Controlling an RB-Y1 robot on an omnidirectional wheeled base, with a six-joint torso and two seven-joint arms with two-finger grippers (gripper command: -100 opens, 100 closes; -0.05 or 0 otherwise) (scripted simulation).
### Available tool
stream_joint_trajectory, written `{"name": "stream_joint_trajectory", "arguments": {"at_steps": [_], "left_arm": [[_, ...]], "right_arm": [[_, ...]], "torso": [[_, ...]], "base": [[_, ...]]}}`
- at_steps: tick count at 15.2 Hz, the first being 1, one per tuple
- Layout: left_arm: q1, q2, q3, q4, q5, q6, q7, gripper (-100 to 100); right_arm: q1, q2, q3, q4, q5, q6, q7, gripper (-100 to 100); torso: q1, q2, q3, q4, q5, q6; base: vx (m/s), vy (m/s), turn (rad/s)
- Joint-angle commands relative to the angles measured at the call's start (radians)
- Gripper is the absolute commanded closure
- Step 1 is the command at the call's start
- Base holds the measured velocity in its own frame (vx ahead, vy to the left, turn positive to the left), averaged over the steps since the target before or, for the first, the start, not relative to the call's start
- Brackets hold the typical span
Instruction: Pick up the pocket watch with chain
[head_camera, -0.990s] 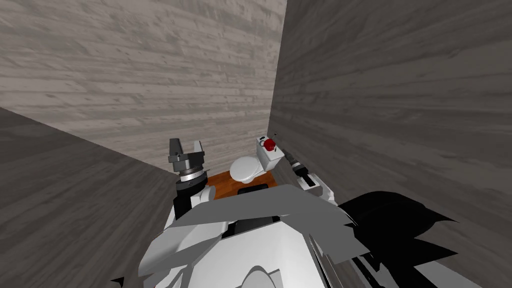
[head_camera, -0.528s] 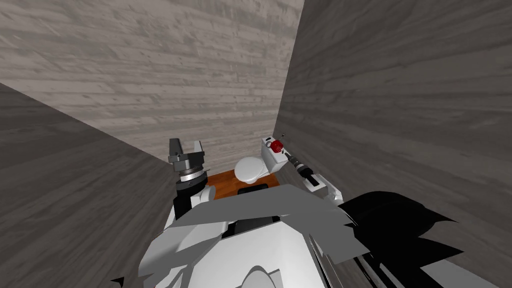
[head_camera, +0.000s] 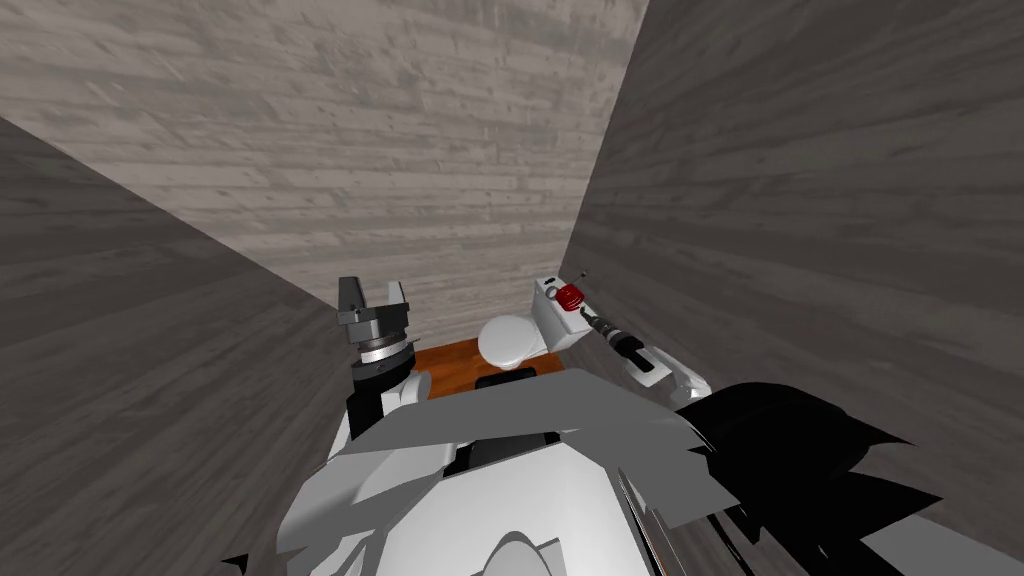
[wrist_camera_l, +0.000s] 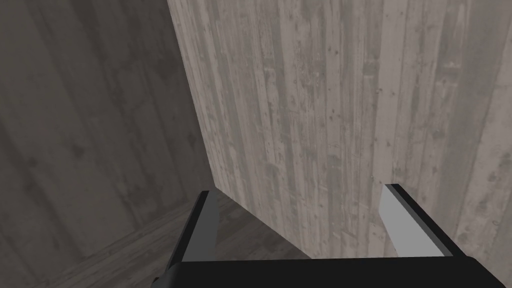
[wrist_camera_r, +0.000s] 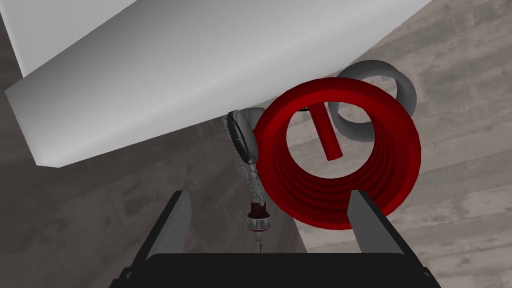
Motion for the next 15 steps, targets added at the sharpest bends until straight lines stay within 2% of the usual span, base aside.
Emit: {"name": "stream_joint_trajectory", "arguments": {"at_steps": [1, 3, 5, 6, 12, 14, 15], "left_arm": [[0.0, 0.0, 0.0, 0.0, 0.0, 0.0, 0.0, 0], [0.0, 0.0, 0.0, 0.0, 0.0, 0.0, 0.0, 0], [0.0, 0.0, 0.0, 0.0, 0.0, 0.0, 0.0, 0], [0.0, 0.0, 0.0, 0.0, 0.0, 0.0, 0.0, 0], [0.0, 0.0, 0.0, 0.0, 0.0, 0.0, 0.0, 0], [0.0, 0.0, 0.0, 0.0, 0.0, 0.0, 0.0, 0], [0.0, 0.0, 0.0, 0.0, 0.0, 0.0, 0.0, 0]], "right_arm": [[-0.002, -0.037, 0.001, 0.039, 0.017, 0.022, 0.014, -100], [-0.002, -0.037, 0.001, 0.039, 0.017, 0.022, 0.014, -100], [0.003, -0.088, -0.003, 0.078, 0.034, 0.047, 0.025, -100], [0.003, -0.088, -0.003, 0.078, 0.034, 0.047, 0.025, -100], [0.013, -0.198, -0.01, 0.151, 0.068, 0.096, 0.046, -100], [0.015, -0.215, -0.011, 0.159, 0.073, 0.102, 0.049, -100], [0.012, -0.202, -0.009, 0.153, 0.071, 0.1, 0.048, -100]], "torso": [[0.0, 0.0, 0.0, 0.0, 0.0, 0.0], [-0.001, 0.0, 0.0, 0.0, 0.0, 0.0], [-0.003, 0.002, 0.001, 0.0, -0.001, 0.0], [-0.003, 0.002, 0.001, 0.0, -0.001, 0.0], [-0.007, 0.005, 0.003, 0.001, -0.001, 0.0], [-0.006, 0.006, 0.003, 0.001, -0.001, 0.0], [-0.005, 0.006, 0.003, 0.001, -0.001, 0.001]], "base": [[0.064, 0.089, 0.078], [0.046, 0.063, 0.044], [0.036, 0.064, 0.093], [0.049, 0.072, 0.086], [0.011, 0.028, 0.028], [-0.002, 0.032, 0.05], [-0.001, 0.011, -0.009]]}}
